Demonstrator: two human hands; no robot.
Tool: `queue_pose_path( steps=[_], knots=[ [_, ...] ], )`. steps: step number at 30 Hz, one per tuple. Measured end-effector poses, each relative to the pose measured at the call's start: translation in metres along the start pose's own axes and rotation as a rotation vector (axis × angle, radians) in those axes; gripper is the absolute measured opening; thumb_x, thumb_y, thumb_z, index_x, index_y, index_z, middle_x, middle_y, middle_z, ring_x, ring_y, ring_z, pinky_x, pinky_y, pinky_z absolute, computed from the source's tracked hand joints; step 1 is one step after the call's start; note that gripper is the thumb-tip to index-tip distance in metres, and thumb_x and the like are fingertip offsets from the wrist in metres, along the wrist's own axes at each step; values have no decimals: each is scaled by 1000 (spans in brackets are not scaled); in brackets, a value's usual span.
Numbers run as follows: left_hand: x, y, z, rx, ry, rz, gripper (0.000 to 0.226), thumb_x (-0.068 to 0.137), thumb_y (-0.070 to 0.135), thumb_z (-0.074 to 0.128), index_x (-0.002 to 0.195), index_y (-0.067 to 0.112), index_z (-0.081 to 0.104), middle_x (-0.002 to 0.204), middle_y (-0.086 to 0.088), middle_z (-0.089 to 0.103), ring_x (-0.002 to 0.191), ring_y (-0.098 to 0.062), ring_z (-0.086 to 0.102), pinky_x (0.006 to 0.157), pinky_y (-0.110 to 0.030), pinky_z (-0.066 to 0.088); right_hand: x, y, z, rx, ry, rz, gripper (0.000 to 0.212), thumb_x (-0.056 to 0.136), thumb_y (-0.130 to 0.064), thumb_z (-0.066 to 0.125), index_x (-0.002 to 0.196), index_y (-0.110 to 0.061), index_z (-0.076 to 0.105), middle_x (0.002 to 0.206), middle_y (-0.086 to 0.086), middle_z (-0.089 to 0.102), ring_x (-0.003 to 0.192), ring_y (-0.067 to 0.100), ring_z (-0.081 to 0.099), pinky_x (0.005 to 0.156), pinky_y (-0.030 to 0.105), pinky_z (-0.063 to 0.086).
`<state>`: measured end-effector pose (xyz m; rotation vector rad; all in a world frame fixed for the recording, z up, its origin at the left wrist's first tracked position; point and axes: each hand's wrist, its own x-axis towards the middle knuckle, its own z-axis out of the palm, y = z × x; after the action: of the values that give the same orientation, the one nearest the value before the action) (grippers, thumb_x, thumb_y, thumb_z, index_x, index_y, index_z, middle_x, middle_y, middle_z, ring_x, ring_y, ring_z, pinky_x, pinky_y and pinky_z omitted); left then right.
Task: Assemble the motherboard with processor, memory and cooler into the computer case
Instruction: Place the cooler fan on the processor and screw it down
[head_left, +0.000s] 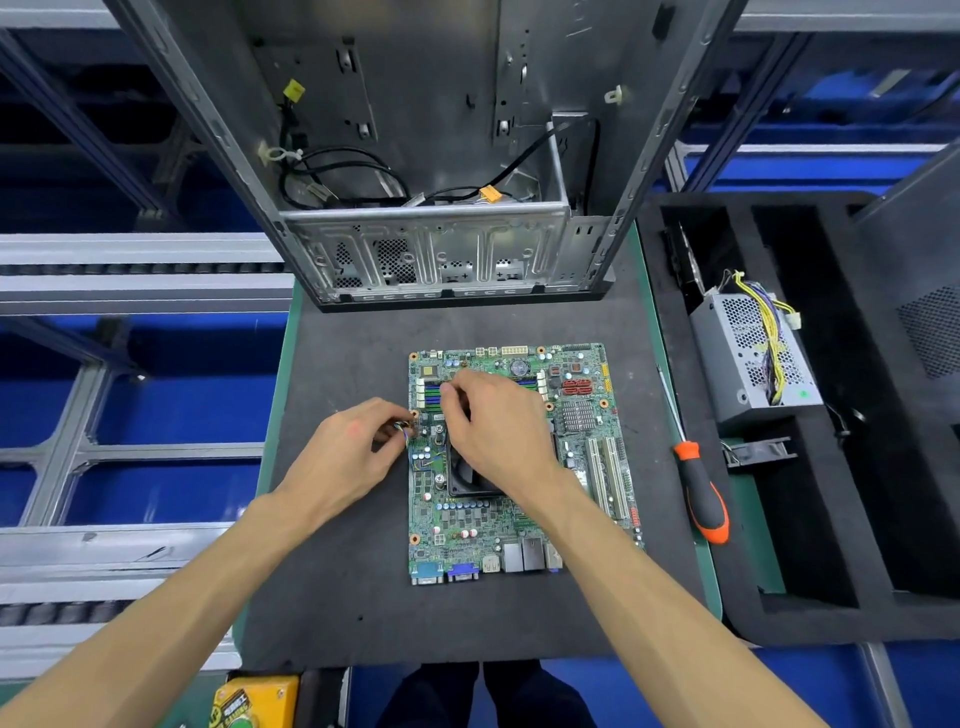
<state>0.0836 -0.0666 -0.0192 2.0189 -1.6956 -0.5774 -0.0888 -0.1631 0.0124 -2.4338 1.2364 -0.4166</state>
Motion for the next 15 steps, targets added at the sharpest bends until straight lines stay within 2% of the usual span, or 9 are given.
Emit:
queue_pose_path(
  steps=[4,8,15],
  knots=[
    [-3,-3,-1,-16,-8,-5,17,90,19,69,104,27,68,92,19,65,80,4,64,78,-13,48,1,0,1,17,-26,5,30,104,-34,43,77,-23,52,69,-9,59,64,16,57,56,30,29],
    [-2,-2,0,5,-10,11,17,90,20,70,106,25,68,93,18,66,81,2,64,80,-19,51,1,1,2,20,-30,7,31,104,-34,42,77,-22,52,68,-9,58,63,16,55,55,30,32],
    [3,9,-2,125,-18,60,16,89,17,70,104,14,70,94,4,70,84,-16,67,77,-35,55,2,2,3,10,-20,0,30,104,-34,43,78,-22,53,67,-10,57,60,14,54,54,28,32]
  ],
)
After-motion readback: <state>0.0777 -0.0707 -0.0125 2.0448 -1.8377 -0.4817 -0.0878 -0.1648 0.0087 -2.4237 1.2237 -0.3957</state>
